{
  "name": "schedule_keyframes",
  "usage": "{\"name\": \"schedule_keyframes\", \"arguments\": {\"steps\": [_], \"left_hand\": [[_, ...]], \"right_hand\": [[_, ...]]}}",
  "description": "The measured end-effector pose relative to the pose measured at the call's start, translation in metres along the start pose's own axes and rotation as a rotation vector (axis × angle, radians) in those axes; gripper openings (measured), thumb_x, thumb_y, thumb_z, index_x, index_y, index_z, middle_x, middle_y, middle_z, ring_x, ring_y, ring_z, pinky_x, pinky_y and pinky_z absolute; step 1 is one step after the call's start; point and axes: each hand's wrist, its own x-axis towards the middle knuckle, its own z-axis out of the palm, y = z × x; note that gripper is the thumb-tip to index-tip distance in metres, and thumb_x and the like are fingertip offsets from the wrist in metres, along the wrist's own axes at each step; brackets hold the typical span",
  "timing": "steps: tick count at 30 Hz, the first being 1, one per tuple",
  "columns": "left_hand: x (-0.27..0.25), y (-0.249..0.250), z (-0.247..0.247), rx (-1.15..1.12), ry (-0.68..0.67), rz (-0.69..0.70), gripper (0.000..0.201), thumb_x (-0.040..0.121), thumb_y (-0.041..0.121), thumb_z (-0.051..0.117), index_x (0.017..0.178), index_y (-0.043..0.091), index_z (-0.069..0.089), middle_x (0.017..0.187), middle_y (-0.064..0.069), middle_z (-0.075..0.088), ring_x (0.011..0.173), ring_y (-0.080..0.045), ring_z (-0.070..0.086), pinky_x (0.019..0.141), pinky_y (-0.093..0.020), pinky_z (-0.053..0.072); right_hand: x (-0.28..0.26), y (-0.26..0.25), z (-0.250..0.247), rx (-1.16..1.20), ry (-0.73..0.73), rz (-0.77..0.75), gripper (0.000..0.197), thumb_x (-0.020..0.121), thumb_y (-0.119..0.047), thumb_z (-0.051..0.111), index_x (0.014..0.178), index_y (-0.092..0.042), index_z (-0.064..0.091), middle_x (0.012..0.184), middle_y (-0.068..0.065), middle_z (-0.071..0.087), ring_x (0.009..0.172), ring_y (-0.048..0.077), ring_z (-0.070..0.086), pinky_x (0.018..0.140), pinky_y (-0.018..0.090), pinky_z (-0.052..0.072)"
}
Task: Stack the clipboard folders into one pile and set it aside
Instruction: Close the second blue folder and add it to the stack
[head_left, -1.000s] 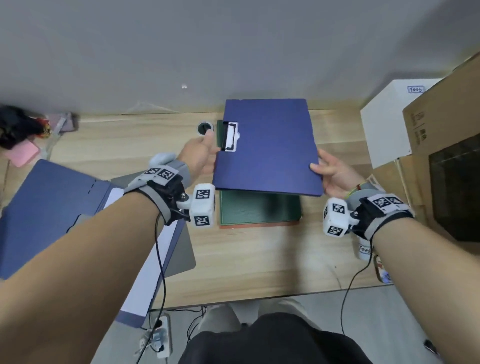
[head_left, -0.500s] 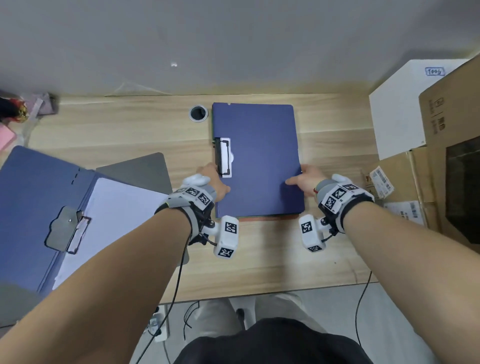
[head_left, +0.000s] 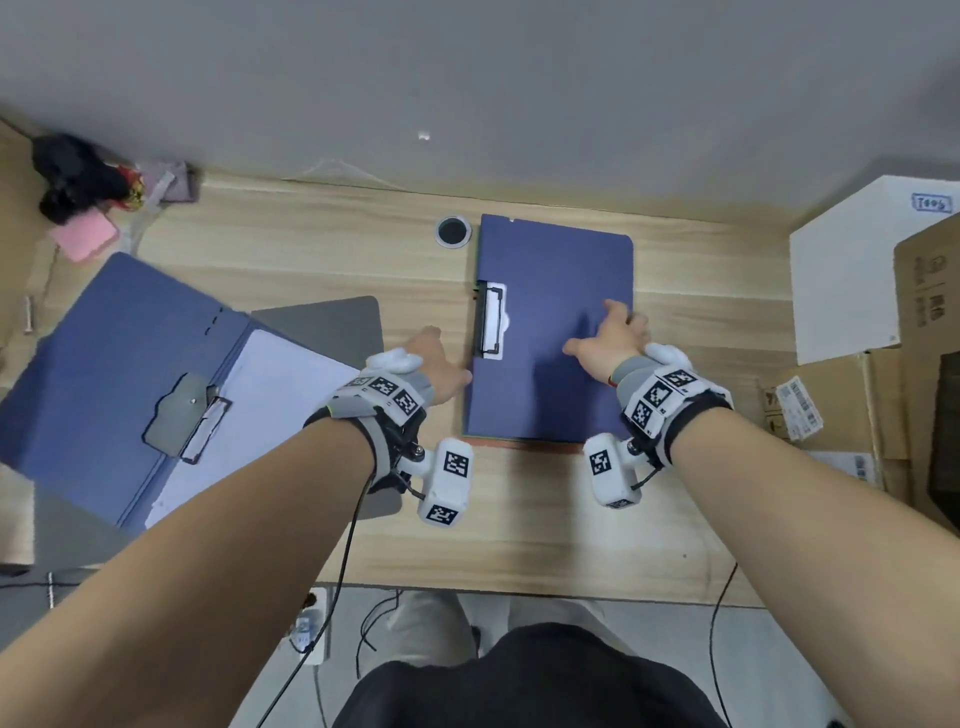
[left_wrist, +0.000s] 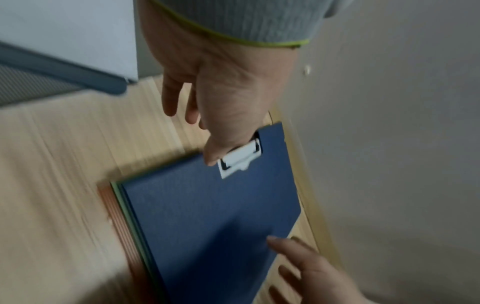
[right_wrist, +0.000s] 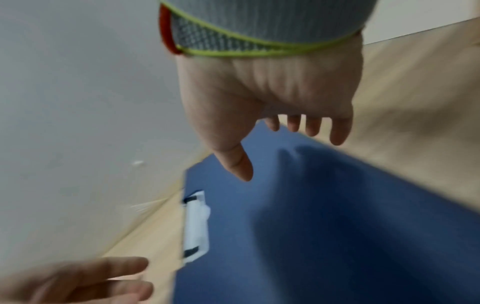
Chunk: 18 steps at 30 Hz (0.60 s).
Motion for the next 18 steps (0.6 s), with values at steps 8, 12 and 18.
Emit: {"name": "schedule_keyframes", "arguments": {"steps": [8,12,18], "left_hand": [[-0.017,-0.150,-0.074,-0.001,0.169,-0.288,0.076,0.076,0.040,0.066,0.144,0.017,0.041,0.136,-0.011,0.055,0.110,-0.034,0.062,0.094,-0.043,0.053],[-0.027,-0.224,-0.082,0.096,0.050,-0.430,0.066,0.091,0.038,0.061,0.148,0.014,0.037,0.151,-0.009,0.043,0.132,-0.029,0.050,0.086,-0.033,0.038],[-0.034,-0.268,-0.062,0.096,0.034,-0.350,0.086,0.072,0.035,0.064,0.149,0.012,0.033,0.149,-0.010,0.030,0.129,-0.030,0.047,0.084,-0.032,0.039]], "right_hand": [[-0.063,-0.132,0.091,-0.020,-0.376,-0.343,0.035,0.087,-0.025,0.065,0.121,-0.017,0.068,0.113,0.001,0.067,0.108,0.022,0.063,0.091,0.030,0.050],[-0.081,-0.147,0.150,-0.182,-0.440,-0.326,0.054,0.092,-0.025,0.062,0.143,-0.013,0.050,0.141,0.006,0.056,0.128,0.027,0.054,0.089,0.025,0.039],[-0.092,-0.150,0.205,-0.306,-0.399,-0.238,0.066,0.089,-0.023,0.065,0.148,-0.007,0.040,0.142,0.014,0.051,0.116,0.032,0.058,0.077,0.029,0.043]]}}
